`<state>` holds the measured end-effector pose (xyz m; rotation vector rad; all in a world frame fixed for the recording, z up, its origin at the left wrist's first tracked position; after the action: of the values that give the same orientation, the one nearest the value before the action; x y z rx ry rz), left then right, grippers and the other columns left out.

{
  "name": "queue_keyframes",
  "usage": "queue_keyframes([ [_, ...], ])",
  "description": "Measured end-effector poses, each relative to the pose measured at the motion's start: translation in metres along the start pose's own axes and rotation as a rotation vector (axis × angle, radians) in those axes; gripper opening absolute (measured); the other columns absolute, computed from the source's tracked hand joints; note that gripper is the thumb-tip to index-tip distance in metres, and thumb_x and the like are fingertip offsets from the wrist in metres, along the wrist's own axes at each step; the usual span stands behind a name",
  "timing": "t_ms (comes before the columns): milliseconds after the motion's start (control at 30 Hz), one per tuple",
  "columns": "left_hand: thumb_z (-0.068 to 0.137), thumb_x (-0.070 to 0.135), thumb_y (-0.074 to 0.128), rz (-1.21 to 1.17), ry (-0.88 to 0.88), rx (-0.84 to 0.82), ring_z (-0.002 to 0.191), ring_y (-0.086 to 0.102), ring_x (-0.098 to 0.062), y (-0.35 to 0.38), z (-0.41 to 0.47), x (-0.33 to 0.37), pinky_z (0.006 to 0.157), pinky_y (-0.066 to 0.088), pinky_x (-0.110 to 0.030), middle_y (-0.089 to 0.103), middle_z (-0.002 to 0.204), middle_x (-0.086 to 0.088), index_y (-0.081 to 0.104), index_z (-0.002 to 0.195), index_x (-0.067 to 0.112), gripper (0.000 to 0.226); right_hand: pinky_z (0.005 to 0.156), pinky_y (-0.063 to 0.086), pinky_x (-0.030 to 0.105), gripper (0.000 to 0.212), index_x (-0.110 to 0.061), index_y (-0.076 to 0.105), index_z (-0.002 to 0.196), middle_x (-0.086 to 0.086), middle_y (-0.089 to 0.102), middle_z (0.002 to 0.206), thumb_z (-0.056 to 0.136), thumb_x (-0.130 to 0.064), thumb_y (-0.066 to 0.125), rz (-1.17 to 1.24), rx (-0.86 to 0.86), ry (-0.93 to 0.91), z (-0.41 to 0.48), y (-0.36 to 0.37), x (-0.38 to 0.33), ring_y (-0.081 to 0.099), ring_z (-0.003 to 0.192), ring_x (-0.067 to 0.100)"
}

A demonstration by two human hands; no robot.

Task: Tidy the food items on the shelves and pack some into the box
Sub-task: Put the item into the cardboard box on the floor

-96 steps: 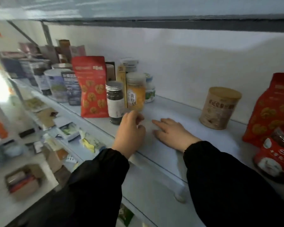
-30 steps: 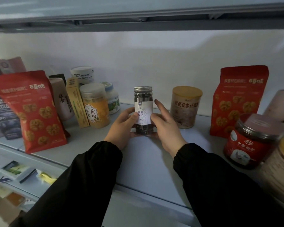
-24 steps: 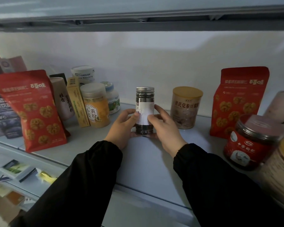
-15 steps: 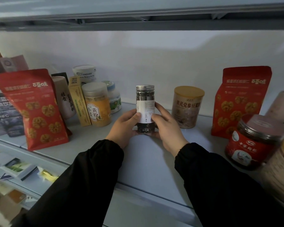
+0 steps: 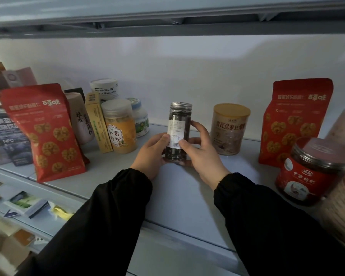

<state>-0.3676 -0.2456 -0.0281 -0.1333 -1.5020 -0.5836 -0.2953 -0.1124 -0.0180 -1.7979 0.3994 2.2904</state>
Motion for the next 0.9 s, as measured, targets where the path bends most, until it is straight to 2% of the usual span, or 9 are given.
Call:
queue_keyframes([
  [167, 0.102, 0.012, 0.053, -0.043, -0.029, -0.038, 0.094, 0.074, -0.033, 0.001, 0.001, -0.001, 0.081, 0.063, -0.052, 0.072, 0.112, -0.024, 0.061, 0.124, 0.002, 0.025, 0.078, 0.064, 0.044, 0.040, -0.044, 0.053, 0.126, 0.004, 0.063, 0.124, 0.097, -0.025, 0.073, -0.035, 0.045, -0.025, 0.003, -0.002, 0.006, 0.073, 0.105, 0.026],
  [233, 0.090, 0.016, 0.061, -0.048, -0.035, -0.045, 0.099, 0.074, -0.033, 0.000, 0.001, -0.001, 0.088, 0.061, -0.054, 0.070, 0.119, -0.024, 0.057, 0.130, 0.003, 0.043, 0.089, 0.063, 0.048, 0.036, -0.044, 0.059, 0.120, 0.000, 0.066, 0.125, 0.090, -0.036, 0.077, -0.033, 0.032, -0.027, 0.006, -0.002, 0.009, 0.071, 0.111, 0.023],
  [300, 0.084, 0.015, 0.063, -0.057, -0.005, -0.093, 0.105, 0.073, -0.036, 0.002, -0.001, 0.002, 0.092, 0.059, -0.054, 0.071, 0.123, -0.023, 0.057, 0.134, 0.005, 0.051, 0.095, 0.061, 0.043, 0.049, -0.043, 0.059, 0.129, -0.004, 0.068, 0.128, 0.087, -0.033, 0.081, -0.065, -0.059, -0.024, 0.006, 0.000, 0.009, 0.070, 0.114, 0.016],
  [400, 0.087, 0.013, 0.063, -0.114, 0.050, -0.169, 0.107, 0.072, -0.034, 0.005, -0.005, 0.005, 0.091, 0.060, -0.049, 0.074, 0.118, -0.018, 0.062, 0.126, 0.009, 0.039, 0.095, 0.060, 0.035, 0.075, -0.039, 0.051, 0.143, -0.009, 0.067, 0.129, 0.079, -0.020, 0.086, -0.183, -0.146, -0.056, 0.005, 0.005, 0.010, 0.069, 0.113, 0.010],
  [467, 0.091, 0.018, 0.063, -0.150, 0.084, -0.102, 0.106, 0.073, -0.029, 0.001, -0.003, 0.008, 0.084, 0.062, -0.044, 0.074, 0.117, -0.013, 0.062, 0.126, 0.012, 0.035, 0.089, 0.061, 0.037, 0.073, -0.037, 0.054, 0.137, 0.000, 0.066, 0.129, 0.075, -0.012, 0.084, -0.053, -0.103, -0.034, 0.006, 0.005, 0.009, 0.070, 0.109, 0.017],
  [567, 0.102, 0.023, 0.059, -0.272, 0.113, 0.111, 0.090, 0.074, -0.023, -0.016, 0.003, 0.011, 0.075, 0.061, -0.037, 0.074, 0.107, -0.008, 0.058, 0.124, 0.018, 0.022, 0.079, 0.060, 0.036, 0.061, -0.029, 0.053, 0.127, 0.019, 0.062, 0.134, 0.081, 0.000, 0.082, 0.211, -0.005, 0.026, 0.008, -0.003, 0.011, 0.072, 0.107, 0.033],
  [667, 0.106, 0.024, 0.055, -0.260, 0.120, 0.230, 0.091, 0.074, -0.022, -0.027, 0.004, 0.010, 0.075, 0.060, -0.034, 0.072, 0.110, -0.007, 0.056, 0.130, 0.026, 0.025, 0.079, 0.059, 0.033, 0.056, -0.026, 0.051, 0.139, 0.015, 0.062, 0.137, 0.094, -0.003, 0.074, 0.247, 0.013, 0.022, 0.009, -0.005, 0.011, 0.075, 0.104, 0.033],
  [767, 0.105, 0.021, 0.057, -0.198, 0.120, 0.260, 0.095, 0.072, -0.027, -0.027, 0.001, 0.010, 0.075, 0.059, -0.033, 0.069, 0.115, -0.013, 0.053, 0.136, 0.021, 0.032, 0.084, 0.059, 0.032, 0.068, -0.029, 0.041, 0.156, 0.012, 0.062, 0.140, 0.098, -0.011, 0.071, 0.235, 0.076, 0.010, 0.014, -0.007, 0.015, 0.074, 0.108, 0.027],
  [900, 0.103, 0.015, 0.059, -0.086, 0.140, 0.335, 0.091, 0.072, -0.024, -0.027, -0.008, 0.013, 0.080, 0.060, -0.037, 0.068, 0.112, -0.012, 0.057, 0.116, 0.021, 0.014, 0.094, 0.060, 0.036, 0.064, -0.027, 0.037, 0.161, 0.011, 0.064, 0.139, 0.103, -0.015, 0.063, 0.131, 0.114, -0.003, 0.020, -0.009, 0.020, 0.072, 0.110, 0.023],
])
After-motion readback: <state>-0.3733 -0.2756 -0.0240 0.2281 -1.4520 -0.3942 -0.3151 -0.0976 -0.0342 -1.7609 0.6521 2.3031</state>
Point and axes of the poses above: each hand's wrist, its own z-axis towards the middle knuckle, its own y-axis out of the palm, x = y × z, the point moved 4 cm from there along z, towards the middle knuckle
